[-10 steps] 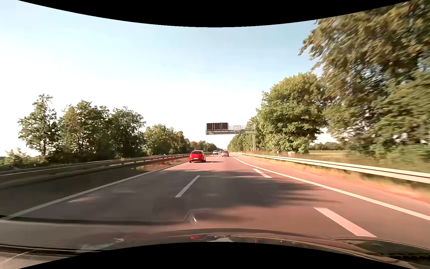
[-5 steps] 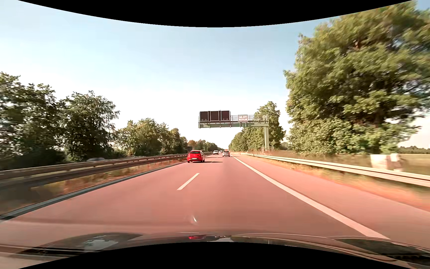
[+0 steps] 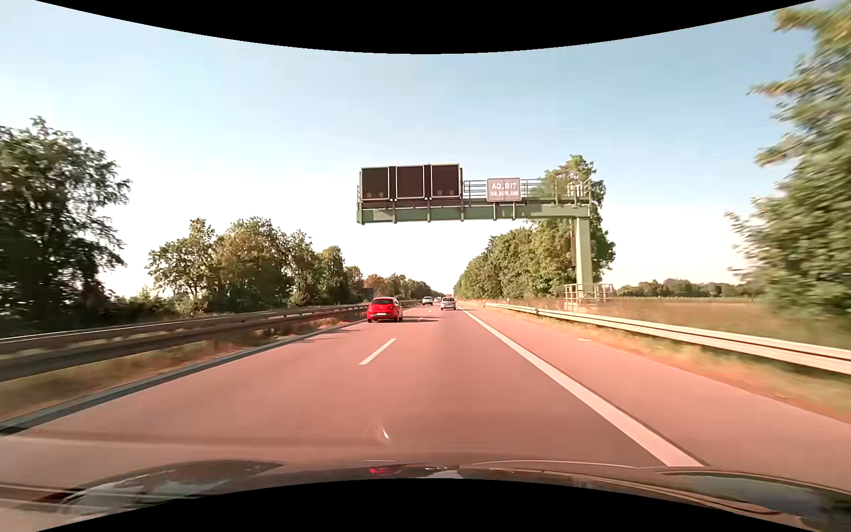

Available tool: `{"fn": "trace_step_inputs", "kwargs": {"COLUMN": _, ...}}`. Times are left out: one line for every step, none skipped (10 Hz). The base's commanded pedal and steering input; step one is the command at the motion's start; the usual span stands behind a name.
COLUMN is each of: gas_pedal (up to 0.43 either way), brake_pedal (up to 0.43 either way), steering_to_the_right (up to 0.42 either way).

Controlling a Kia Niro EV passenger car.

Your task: Follow the waypoints while adhering to traffic rules and regulations

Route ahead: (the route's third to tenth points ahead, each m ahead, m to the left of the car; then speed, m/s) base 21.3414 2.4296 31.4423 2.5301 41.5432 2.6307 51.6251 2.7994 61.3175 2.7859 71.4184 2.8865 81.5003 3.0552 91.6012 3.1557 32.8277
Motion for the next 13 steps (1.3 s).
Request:
{"fn": "trace_step_inputs", "kwargs": {"gas_pedal": 0.0, "brake_pedal": 0.006, "steering_to_the_right": -0.002}}
{"fn": "trace_step_inputs", "kwargs": {"gas_pedal": 0.0, "brake_pedal": 0.006, "steering_to_the_right": -0.002}}
{"fn": "trace_step_inputs", "kwargs": {"gas_pedal": 0.0, "brake_pedal": 0.006, "steering_to_the_right": -0.002}}
{"fn": "trace_step_inputs", "kwargs": {"gas_pedal": 0.0, "brake_pedal": 0.006, "steering_to_the_right": -0.002}}
{"fn": "trace_step_inputs", "kwargs": {"gas_pedal": 0.0, "brake_pedal": 0.006, "steering_to_the_right": -0.002}}
{"fn": "trace_step_inputs", "kwargs": {"gas_pedal": 0.0, "brake_pedal": 0.006, "steering_to_the_right": -0.002}}
{"fn": "trace_step_inputs", "kwargs": {"gas_pedal": 0.0, "brake_pedal": 0.006, "steering_to_the_right": -0.003}}
{"fn": "trace_step_inputs", "kwargs": {"gas_pedal": 0.0, "brake_pedal": 0.006, "steering_to_the_right": -0.003}}
{"fn": "trace_step_inputs", "kwargs": {"gas_pedal": 0.0, "brake_pedal": 0.006, "steering_to_the_right": -0.003}}
{"fn": "trace_step_inputs", "kwargs": {"gas_pedal": 0.0, "brake_pedal": 0.006, "steering_to_the_right": -0.002}}
{"fn": "trace_step_inputs", "kwargs": {"gas_pedal": 0.0, "brake_pedal": 0.006, "steering_to_the_right": -0.002}}
{"fn": "trace_step_inputs", "kwargs": {"gas_pedal": 0.0, "brake_pedal": 0.006, "steering_to_the_right": -0.002}}
{"fn": "trace_step_inputs", "kwargs": {"gas_pedal": 0.0, "brake_pedal": 0.006, "steering_to_the_right": -0.003}}
